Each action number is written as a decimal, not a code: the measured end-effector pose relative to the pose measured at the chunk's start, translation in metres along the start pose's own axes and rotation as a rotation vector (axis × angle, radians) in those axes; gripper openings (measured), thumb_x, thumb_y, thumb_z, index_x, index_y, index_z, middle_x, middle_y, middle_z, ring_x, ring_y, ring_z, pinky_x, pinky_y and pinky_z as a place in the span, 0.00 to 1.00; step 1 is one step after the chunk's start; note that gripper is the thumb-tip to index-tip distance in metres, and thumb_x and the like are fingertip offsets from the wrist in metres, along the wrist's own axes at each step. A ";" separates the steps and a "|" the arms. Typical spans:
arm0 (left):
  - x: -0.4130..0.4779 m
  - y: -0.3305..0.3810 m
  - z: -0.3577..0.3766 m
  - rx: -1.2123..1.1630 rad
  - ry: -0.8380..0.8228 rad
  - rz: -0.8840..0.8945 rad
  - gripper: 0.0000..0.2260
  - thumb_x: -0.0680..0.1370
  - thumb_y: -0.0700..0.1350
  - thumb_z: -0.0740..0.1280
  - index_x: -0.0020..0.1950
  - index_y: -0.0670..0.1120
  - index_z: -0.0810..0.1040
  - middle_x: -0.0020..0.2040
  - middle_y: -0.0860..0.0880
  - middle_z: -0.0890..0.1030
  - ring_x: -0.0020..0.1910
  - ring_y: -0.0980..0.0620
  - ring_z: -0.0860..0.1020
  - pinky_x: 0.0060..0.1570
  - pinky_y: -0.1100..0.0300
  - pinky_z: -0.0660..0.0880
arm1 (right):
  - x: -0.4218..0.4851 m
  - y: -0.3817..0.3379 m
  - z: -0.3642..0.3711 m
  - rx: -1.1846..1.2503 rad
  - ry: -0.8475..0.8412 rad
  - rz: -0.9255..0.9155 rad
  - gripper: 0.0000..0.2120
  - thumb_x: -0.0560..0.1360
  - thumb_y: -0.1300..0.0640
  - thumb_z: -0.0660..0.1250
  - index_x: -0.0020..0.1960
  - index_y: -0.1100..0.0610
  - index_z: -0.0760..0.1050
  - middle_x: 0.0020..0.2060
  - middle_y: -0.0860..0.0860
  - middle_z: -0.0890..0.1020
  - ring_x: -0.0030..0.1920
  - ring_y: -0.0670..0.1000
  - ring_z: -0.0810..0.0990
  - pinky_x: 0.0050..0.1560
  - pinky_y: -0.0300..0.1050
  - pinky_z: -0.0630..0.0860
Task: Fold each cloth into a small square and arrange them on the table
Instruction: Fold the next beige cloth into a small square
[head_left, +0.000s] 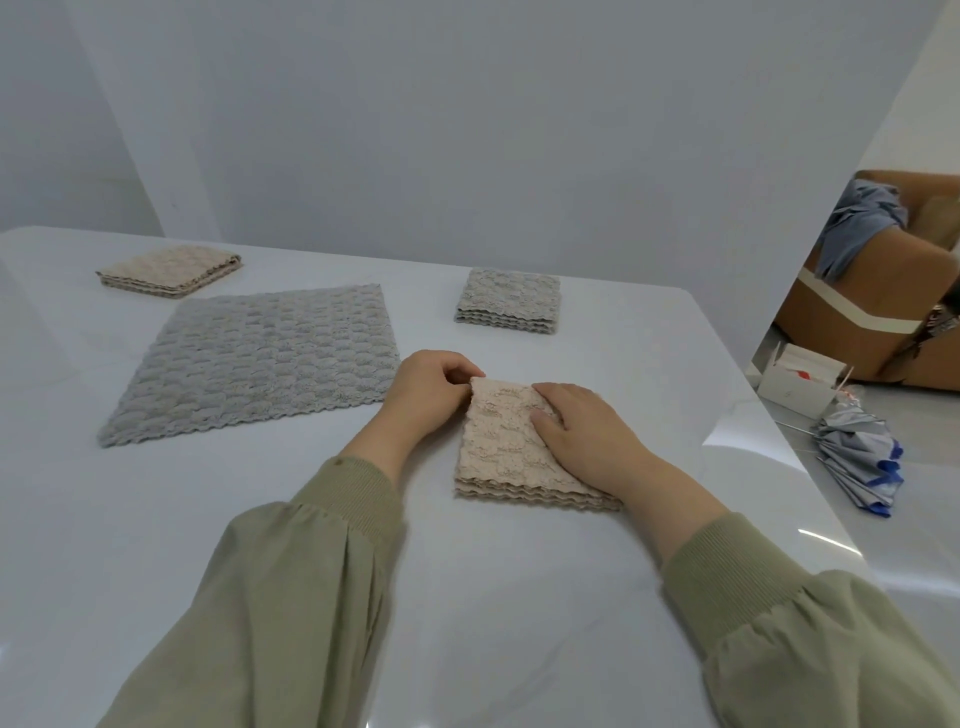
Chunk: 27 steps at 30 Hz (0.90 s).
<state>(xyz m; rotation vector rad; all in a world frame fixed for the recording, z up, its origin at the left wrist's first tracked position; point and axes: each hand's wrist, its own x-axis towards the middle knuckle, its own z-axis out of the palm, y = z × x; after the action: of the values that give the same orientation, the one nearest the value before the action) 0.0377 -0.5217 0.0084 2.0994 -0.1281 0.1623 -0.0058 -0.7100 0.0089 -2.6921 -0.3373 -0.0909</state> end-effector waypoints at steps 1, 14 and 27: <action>0.002 -0.001 0.001 0.024 0.010 0.004 0.11 0.71 0.35 0.69 0.39 0.51 0.82 0.37 0.53 0.82 0.38 0.56 0.78 0.41 0.63 0.72 | 0.000 0.000 0.000 -0.011 -0.003 -0.001 0.21 0.81 0.50 0.53 0.72 0.55 0.63 0.69 0.52 0.69 0.70 0.52 0.64 0.71 0.53 0.57; -0.043 0.011 0.011 0.478 -0.178 0.292 0.19 0.82 0.50 0.54 0.74 0.53 0.63 0.75 0.52 0.61 0.75 0.52 0.55 0.73 0.51 0.52 | -0.012 -0.002 0.002 -0.080 0.082 0.046 0.23 0.81 0.50 0.51 0.74 0.53 0.59 0.76 0.51 0.57 0.76 0.50 0.50 0.73 0.58 0.42; -0.070 0.010 0.006 0.718 -0.253 0.076 0.30 0.79 0.63 0.49 0.77 0.54 0.48 0.78 0.51 0.53 0.76 0.50 0.49 0.73 0.45 0.46 | -0.022 0.022 -0.005 -0.065 0.112 0.410 0.20 0.76 0.46 0.51 0.53 0.58 0.73 0.61 0.53 0.74 0.70 0.57 0.62 0.69 0.64 0.53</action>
<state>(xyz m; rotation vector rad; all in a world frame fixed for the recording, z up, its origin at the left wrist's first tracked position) -0.0322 -0.5302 0.0025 2.8289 -0.3415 -0.0221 -0.0212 -0.7363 0.0017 -2.7464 0.2564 -0.1307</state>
